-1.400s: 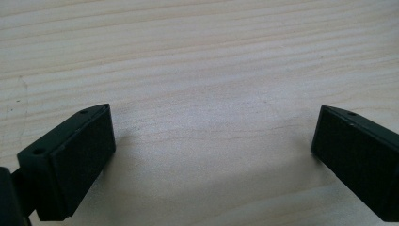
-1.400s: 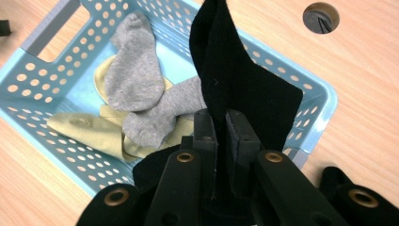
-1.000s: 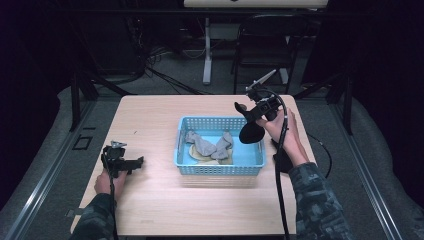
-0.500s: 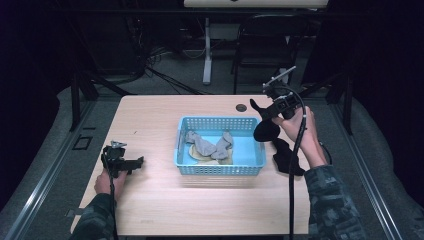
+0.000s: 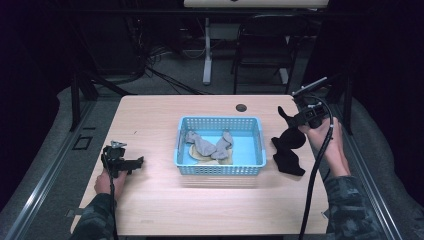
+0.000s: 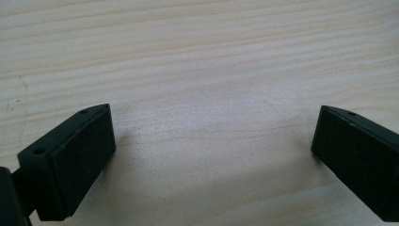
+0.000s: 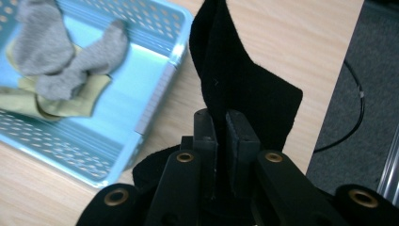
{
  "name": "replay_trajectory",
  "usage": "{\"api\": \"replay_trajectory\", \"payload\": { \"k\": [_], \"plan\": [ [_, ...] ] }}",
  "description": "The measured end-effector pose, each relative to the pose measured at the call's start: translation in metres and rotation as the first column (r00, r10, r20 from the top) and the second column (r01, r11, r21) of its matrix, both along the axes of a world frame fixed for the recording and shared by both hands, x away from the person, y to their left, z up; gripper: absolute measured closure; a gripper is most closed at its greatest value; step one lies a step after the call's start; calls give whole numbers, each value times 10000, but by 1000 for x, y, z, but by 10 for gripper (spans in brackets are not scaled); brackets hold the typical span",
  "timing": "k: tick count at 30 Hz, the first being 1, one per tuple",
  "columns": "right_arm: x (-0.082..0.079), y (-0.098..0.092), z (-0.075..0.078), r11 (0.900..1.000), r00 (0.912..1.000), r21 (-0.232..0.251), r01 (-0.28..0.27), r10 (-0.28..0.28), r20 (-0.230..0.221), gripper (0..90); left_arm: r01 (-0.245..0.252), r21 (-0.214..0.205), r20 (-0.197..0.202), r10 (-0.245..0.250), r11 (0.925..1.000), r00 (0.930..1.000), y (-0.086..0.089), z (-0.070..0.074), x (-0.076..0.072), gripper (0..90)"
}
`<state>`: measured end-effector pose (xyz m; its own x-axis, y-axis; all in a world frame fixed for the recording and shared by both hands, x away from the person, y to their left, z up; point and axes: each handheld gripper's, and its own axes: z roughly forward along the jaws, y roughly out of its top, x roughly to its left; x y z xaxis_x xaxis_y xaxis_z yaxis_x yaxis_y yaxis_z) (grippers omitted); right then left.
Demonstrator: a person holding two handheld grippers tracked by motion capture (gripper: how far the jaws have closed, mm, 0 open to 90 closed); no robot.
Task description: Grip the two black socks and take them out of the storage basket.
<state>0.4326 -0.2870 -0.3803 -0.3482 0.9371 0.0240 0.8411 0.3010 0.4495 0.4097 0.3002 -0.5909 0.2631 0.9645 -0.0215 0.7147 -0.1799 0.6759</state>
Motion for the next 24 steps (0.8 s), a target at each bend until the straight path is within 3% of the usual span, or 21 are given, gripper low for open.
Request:
{"api": "replay_trajectory", "payload": {
  "k": [7,12,15,17,20,21,22,24],
  "plan": [
    [8,-24,-48,9975,9946,-9,703,-701,-768,838,-1,0,0,1,10000,10000,0,0,0,2],
    [14,-30,-85,9958,9882,-78,914,-916,-1227,833,-1,1,-1,1,10000,10000,0,0,0,2],
    [16,-33,-104,9944,9857,225,1032,-993,-1358,801,-1,-1,0,1,10000,10000,0,0,0,2],
    [15,-36,-109,9939,9846,317,1053,-997,-1436,696,2,2,-2,-2,10000,10000,0,0,0,2],
    [9,-42,-107,9898,9880,869,1127,-1023,-1161,501,-1,0,-1,1,10000,10000,0,0,0,2],
    [9,-42,-107,9898,9880,869,1127,-1023,-1161,501,-1,0,-1,1,10000,10000,0,0,0,2],
    [1,-45,-103,9869,9900,1117,1162,-1060,-928,402,-2,-1,-1,2,10000,10000,0,0,0,2],
    [-6,-48,-99,9859,9919,1303,1049,-943,-849,306,-1,1,0,1,10000,10000,0,0,0,2]
  ]
}}
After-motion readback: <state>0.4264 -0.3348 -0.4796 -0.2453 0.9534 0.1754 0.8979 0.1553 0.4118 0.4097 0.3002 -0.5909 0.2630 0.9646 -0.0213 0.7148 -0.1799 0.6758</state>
